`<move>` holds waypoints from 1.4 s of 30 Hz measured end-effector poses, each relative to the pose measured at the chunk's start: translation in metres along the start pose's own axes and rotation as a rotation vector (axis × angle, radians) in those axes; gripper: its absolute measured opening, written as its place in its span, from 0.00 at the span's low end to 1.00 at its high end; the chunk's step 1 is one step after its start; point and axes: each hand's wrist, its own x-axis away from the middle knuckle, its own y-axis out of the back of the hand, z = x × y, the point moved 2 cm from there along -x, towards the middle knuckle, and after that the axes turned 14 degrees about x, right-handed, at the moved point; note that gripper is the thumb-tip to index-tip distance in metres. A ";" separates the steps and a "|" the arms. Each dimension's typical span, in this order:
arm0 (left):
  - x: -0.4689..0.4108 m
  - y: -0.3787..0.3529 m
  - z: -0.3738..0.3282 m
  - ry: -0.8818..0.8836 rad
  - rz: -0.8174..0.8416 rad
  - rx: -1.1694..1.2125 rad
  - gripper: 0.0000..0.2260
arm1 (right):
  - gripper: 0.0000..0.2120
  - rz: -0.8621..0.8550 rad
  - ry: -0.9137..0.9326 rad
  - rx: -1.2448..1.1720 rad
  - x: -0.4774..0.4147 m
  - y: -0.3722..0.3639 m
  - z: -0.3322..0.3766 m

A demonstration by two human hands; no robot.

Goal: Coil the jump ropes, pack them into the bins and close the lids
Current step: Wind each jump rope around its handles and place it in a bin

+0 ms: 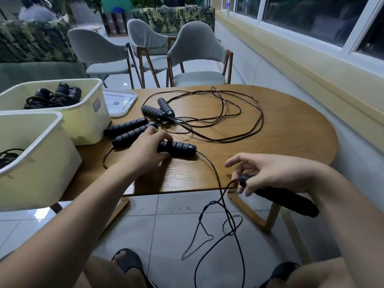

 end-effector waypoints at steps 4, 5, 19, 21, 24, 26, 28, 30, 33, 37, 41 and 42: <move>-0.003 0.009 0.001 0.012 0.033 -0.021 0.18 | 0.30 -0.065 -0.028 0.158 0.005 0.003 0.000; -0.002 0.010 0.000 0.008 0.041 -0.021 0.18 | 0.28 -0.090 -0.041 0.200 0.005 0.004 0.001; 0.015 0.033 -0.028 0.091 0.054 1.305 0.11 | 0.28 -0.516 0.100 0.743 0.003 -0.010 0.028; 0.014 0.031 -0.032 0.081 0.072 1.424 0.13 | 0.29 -0.623 0.160 0.863 -0.002 -0.016 0.031; 0.017 0.021 -0.046 0.100 0.084 1.458 0.11 | 0.29 -0.763 0.277 0.950 -0.011 -0.023 0.037; 0.019 0.011 -0.054 0.156 0.068 1.415 0.11 | 0.31 -0.820 0.326 1.000 -0.017 -0.028 0.036; 0.018 -0.001 -0.057 0.204 0.099 1.365 0.13 | 0.32 -0.844 0.355 1.034 -0.022 -0.033 0.035; 0.018 -0.013 -0.057 0.236 0.143 1.322 0.14 | 0.30 -0.867 0.410 1.066 -0.024 -0.039 0.040; 0.018 -0.025 -0.057 0.274 0.147 1.304 0.17 | 0.27 -0.919 0.510 1.068 -0.025 -0.047 0.047; 0.015 -0.034 -0.053 0.305 0.204 1.354 0.25 | 0.18 -0.922 0.625 1.044 -0.027 -0.058 0.055; 0.016 -0.038 -0.055 0.336 0.232 1.409 0.19 | 0.20 -0.896 0.674 1.056 -0.035 -0.068 0.059; 0.017 -0.038 -0.055 0.334 0.237 1.416 0.19 | 0.20 -0.886 0.683 1.056 -0.037 -0.071 0.060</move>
